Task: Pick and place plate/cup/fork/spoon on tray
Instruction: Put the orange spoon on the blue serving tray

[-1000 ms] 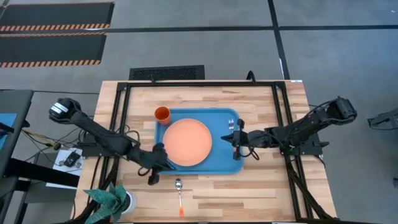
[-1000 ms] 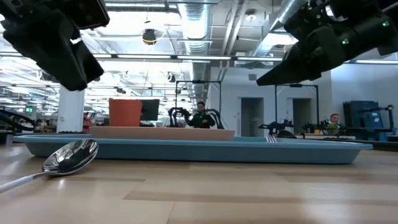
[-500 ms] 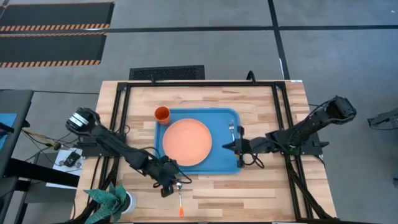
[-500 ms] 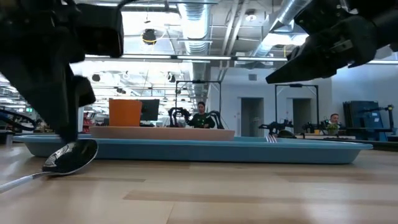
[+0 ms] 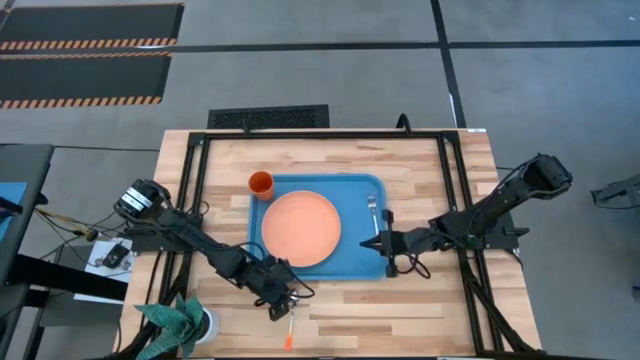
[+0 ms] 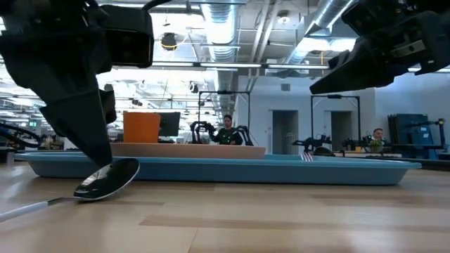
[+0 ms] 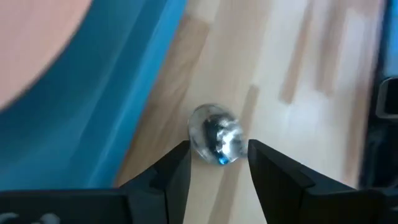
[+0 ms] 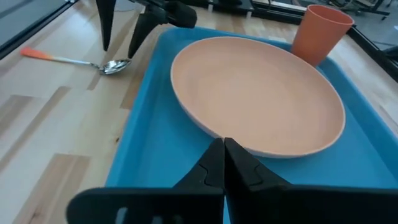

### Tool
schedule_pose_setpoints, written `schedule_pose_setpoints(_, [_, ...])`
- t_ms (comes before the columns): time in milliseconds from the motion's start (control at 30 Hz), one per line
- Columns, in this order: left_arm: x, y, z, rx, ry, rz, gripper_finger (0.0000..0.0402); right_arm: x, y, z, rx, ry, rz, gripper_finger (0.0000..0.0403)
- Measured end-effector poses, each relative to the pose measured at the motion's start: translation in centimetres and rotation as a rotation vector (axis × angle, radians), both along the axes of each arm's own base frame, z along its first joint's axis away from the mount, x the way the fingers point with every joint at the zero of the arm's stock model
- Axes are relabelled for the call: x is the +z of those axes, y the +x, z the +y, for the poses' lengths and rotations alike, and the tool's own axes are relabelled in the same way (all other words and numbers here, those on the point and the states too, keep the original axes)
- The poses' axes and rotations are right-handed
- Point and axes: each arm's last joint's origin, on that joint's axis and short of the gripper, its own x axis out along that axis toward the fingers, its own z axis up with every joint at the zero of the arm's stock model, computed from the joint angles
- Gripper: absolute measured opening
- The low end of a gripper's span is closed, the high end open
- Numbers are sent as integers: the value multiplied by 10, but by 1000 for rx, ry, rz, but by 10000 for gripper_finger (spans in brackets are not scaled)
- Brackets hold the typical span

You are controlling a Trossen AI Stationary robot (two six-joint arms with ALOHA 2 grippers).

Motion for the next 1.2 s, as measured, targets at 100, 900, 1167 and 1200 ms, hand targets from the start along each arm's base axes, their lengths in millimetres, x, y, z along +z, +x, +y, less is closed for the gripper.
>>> schedule_pose_setpoints(100, [0, 2, -1, -8, -2, -16, 146, 0, -1, 2, 8, 0, 0, 13])
schedule_pose_setpoints(900, [-11, 16, -2, -59, 46, -128, 146, 0, -2, 5, 25, 0, -1, 13])
schedule_pose_setpoints(1167, [-11, 16, -2, -81, 69, -136, 115, 0, -2, 5, 25, 0, -2, 13])
schedule_pose_setpoints(1200, [-11, 16, -2, -84, 71, -137, 107, 0, -2, 5, 25, 0, -2, 13])
